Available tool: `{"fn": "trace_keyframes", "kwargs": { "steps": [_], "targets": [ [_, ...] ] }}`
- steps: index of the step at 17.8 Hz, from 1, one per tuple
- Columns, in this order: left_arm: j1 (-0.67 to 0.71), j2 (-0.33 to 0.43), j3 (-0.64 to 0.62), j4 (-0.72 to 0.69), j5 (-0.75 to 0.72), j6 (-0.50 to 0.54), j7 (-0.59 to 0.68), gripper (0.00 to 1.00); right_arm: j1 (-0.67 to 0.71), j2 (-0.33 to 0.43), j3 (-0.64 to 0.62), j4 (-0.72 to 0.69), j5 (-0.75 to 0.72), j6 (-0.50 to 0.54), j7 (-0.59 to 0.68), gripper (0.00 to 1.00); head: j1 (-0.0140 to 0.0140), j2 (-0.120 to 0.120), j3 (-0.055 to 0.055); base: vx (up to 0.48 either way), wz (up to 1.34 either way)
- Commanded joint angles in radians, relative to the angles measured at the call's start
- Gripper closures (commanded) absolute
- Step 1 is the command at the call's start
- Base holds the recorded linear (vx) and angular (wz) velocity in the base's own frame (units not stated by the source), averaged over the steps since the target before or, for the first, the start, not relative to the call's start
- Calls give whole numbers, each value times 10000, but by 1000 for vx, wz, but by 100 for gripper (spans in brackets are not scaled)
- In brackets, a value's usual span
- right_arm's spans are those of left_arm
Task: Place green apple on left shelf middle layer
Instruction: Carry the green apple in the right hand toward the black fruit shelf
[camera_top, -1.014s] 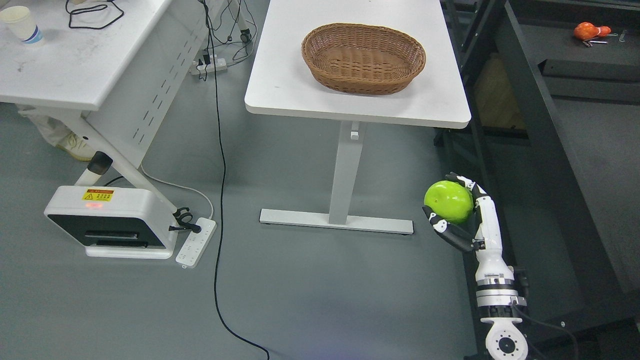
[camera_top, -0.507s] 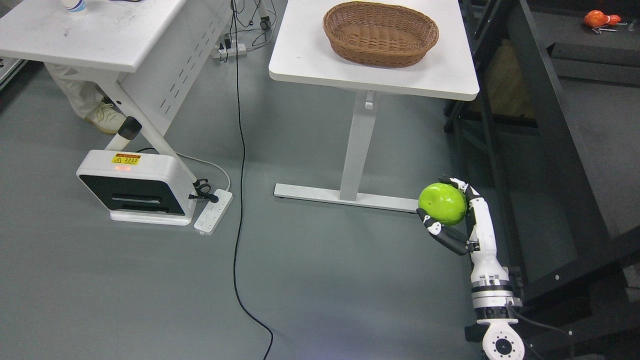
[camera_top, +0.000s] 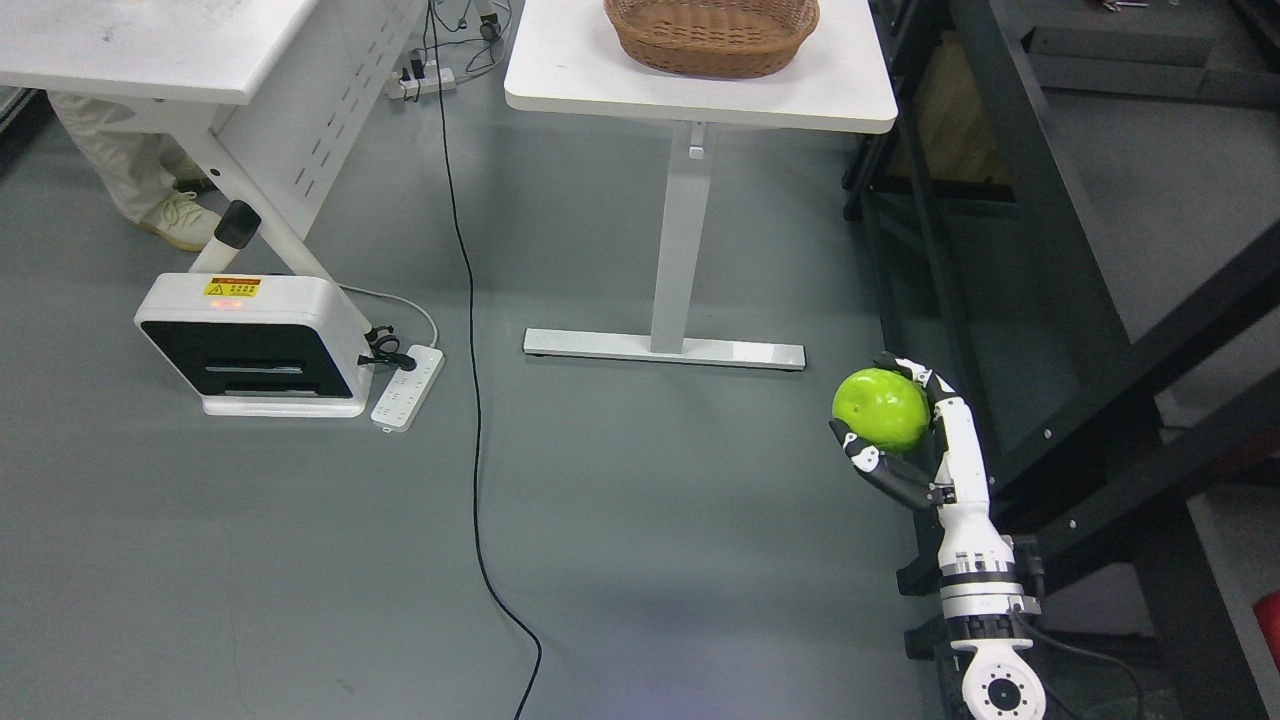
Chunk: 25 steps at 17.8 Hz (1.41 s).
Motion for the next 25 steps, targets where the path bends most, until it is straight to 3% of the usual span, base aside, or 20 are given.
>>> {"fn": "trace_keyframes", "kwargs": {
  "steps": [1, 12, 25],
  "targets": [
    [0, 175, 2, 0, 0, -7, 1, 0, 3, -173, 34, 76, 0, -2, -48, 100, 0, 0, 0, -218, -310],
    [0, 175, -29, 0, 0, -7, 1, 0, 3, -173, 34, 76, 0, -2, -48, 100, 0, 0, 0, -179, -514],
    [0, 175, -29, 0, 0, 8, 1, 0, 3, -173, 49, 184, -15, -2, -48, 100, 0, 0, 0, 8, -778]
  ]
}}
